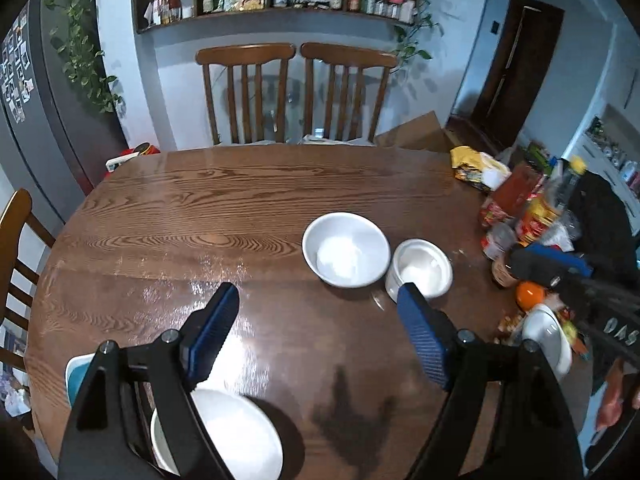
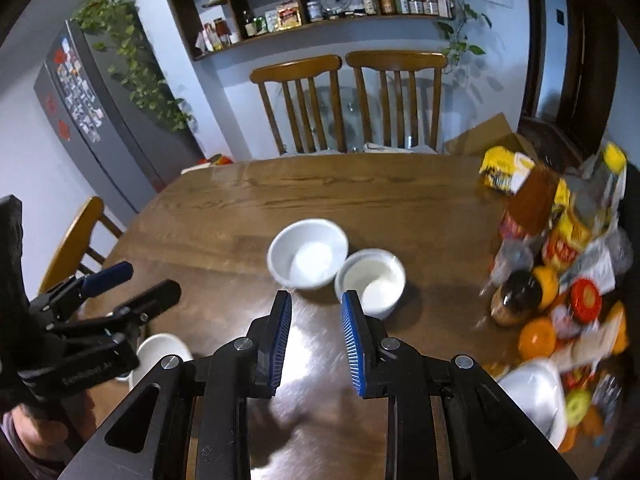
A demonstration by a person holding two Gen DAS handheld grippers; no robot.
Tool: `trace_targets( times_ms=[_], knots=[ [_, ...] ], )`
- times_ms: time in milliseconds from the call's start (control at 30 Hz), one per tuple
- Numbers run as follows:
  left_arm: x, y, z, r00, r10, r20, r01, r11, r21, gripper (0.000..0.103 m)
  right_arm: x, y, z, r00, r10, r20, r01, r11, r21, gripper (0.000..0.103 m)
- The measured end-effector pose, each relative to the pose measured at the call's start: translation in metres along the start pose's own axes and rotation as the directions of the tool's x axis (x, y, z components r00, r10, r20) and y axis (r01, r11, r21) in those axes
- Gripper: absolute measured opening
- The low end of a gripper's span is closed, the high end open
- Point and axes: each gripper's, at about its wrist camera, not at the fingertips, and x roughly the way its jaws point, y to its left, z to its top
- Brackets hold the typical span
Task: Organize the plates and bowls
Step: 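Move both tools to the medium white bowl and close on its rim, then lift the medium white bowl with both tools and carry it over the large bowl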
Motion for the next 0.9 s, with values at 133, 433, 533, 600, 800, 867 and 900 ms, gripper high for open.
trace_targets(
  times_ms=[133,433,533,600,800,867,900],
  knots=[
    [0.038,0.006,0.005,0.997,0.027,-0.066,-0.030,0.999,-0.040,0.081,0.037,-0.011,0.020,0.998,-0.008,-0.061,0.009,1.000,0.012,0.026],
    [0.108,0.013,0.002,0.983,0.022,-0.183,-0.049,0.988,-0.144,0.080,0.146,-0.026,0.031,0.977,0.063,-0.204,-0.055,0.997,0.046,0.026],
    [0.123,0.014,0.002,0.979,0.023,-0.204,-0.056,0.986,-0.159,0.079,0.170,-0.029,0.033,0.969,0.094,-0.227,-0.083,0.995,0.057,0.026],
    [0.132,0.014,0.002,0.977,0.022,-0.214,-0.059,0.984,-0.168,0.079,0.185,-0.031,0.033,0.964,0.108,-0.243,-0.098,0.994,0.056,0.026],
    [0.156,0.011,0.003,0.970,0.023,-0.243,-0.067,0.983,-0.171,0.071,0.213,-0.031,0.035,0.954,0.103,-0.281,-0.103,0.995,0.018,0.026],
    [0.162,0.007,0.003,0.967,0.025,-0.254,-0.067,0.985,-0.159,0.064,0.216,-0.031,0.034,0.952,0.101,-0.289,-0.105,0.994,0.001,0.026],
    [0.166,0.006,0.003,0.965,0.020,-0.261,-0.062,0.986,-0.155,0.053,0.217,-0.030,0.034,0.951,0.100,-0.292,-0.107,0.994,-0.007,0.026]
  ],
)
